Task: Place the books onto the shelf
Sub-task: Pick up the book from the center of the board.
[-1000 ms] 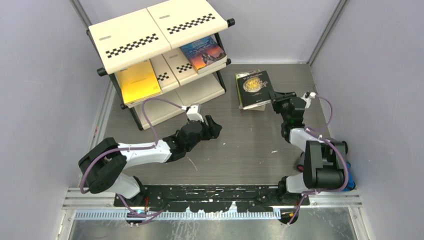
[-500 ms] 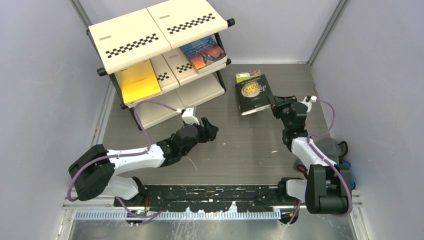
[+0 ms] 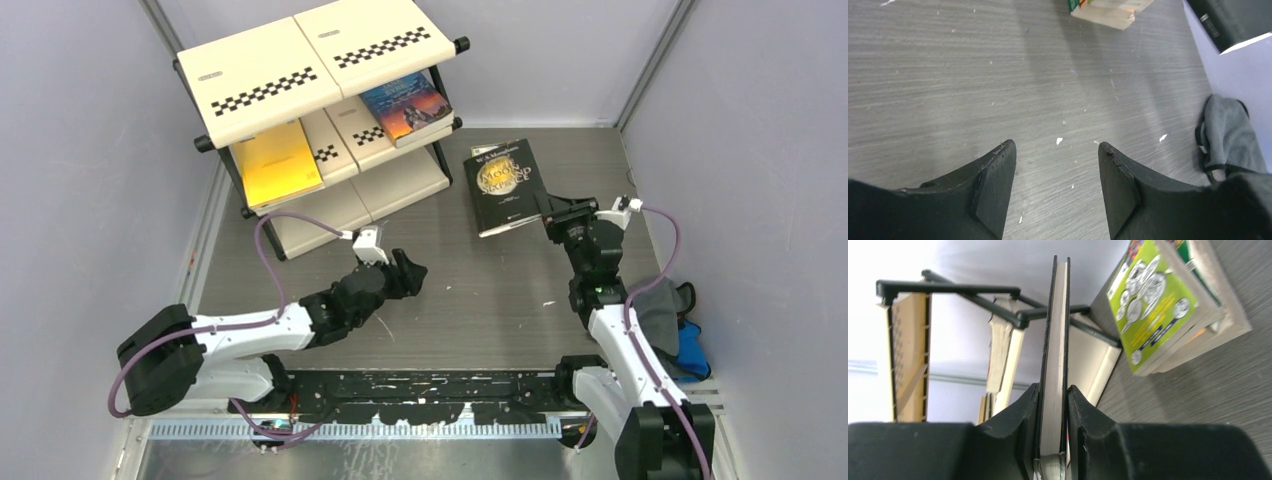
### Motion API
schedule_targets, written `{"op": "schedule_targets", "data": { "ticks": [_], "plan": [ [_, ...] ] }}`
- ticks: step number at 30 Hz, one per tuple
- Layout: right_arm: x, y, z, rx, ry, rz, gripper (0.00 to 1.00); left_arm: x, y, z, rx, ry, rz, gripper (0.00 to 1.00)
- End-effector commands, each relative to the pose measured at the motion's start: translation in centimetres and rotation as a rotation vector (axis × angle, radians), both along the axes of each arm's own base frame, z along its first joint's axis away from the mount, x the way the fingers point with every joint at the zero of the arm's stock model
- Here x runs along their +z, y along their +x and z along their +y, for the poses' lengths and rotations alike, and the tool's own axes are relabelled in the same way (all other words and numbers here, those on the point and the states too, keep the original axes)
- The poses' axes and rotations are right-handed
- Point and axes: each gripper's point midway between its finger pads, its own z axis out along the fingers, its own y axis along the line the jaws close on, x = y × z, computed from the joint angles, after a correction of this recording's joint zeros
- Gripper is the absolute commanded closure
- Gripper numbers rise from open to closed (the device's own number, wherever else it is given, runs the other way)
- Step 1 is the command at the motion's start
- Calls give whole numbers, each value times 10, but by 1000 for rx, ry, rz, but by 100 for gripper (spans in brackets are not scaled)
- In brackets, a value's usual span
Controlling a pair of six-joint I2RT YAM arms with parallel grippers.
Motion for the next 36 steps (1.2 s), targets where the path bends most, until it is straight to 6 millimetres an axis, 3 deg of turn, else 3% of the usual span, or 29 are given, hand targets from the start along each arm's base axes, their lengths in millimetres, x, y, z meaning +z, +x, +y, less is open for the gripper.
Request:
{"op": "schedule_targets", "data": {
  "ticks": [1, 12, 20, 27, 36],
  "plan": [
    [75, -17, 26, 73, 52, -217, 99, -2, -8, 12, 34, 5, -13, 39],
    [123, -41, 84, 169, 47, -310, 99, -19, -34, 45, 72, 31, -5, 40],
    [144, -42, 131, 242, 73, -355, 99, -31, -47, 62, 87, 44, 10, 40],
    [169, -39, 169, 304, 107, -401, 99, -26, -48, 69, 99, 47, -4, 40],
    [195, -51, 183, 336, 124, -443, 99, -29, -48, 69, 100, 57, 0, 39]
  ]
}}
